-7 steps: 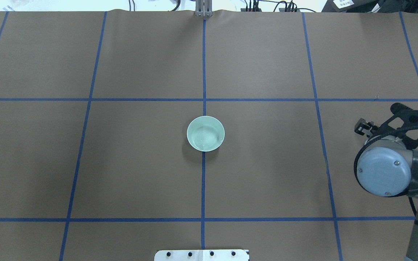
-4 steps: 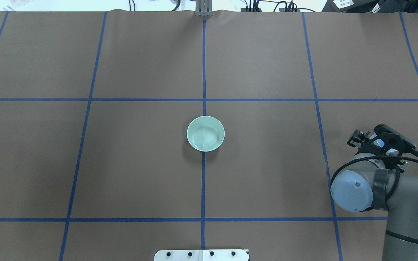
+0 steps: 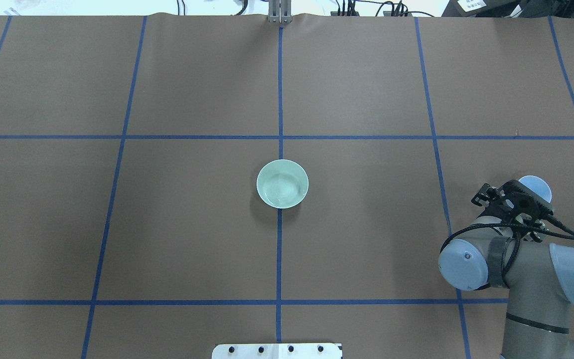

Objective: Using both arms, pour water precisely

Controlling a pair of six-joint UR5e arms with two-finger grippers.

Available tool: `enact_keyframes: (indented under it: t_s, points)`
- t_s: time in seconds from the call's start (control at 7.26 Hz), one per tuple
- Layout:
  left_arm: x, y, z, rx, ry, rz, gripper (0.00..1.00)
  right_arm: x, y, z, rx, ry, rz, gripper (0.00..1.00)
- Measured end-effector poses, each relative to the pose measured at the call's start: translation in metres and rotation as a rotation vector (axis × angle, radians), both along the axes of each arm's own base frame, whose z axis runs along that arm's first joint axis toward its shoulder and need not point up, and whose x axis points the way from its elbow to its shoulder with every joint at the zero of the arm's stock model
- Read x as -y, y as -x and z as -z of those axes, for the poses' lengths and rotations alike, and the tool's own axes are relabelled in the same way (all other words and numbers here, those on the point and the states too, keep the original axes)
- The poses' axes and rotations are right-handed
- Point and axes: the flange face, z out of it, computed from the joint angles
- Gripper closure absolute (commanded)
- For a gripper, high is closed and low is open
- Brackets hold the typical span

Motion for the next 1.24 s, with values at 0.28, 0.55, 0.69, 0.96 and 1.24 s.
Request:
enact_keyframes:
  t_s: [0.28, 0.55, 0.69, 0.96, 1.24]
  points:
    - [-0.003, 0.001, -0.003, -0.001, 0.003, -0.001, 0.0, 0.0, 0.005, -0.021, -0.031, 0.007, -0.024, 0.0]
    - [-0.004, 0.001, -0.005, -0.001, 0.005, -0.001, 0.0, 0.004, 0.005, -0.039, -0.061, 0.004, -0.049, 0.0]
    - [-0.004, 0.001, -0.005, -0.001, 0.006, -0.002, 0.0, 0.009, 0.002, -0.047, -0.079, -0.003, -0.065, 0.0]
    - [-0.004, 0.001, -0.005, -0.001, 0.007, -0.001, 0.0, 0.018, -0.003, -0.055, -0.101, -0.022, -0.083, 0.0]
    - [-0.004, 0.001, -0.005, -0.001, 0.007, -0.001, 0.0, 0.024, -0.006, -0.055, -0.108, -0.031, -0.094, 0.0]
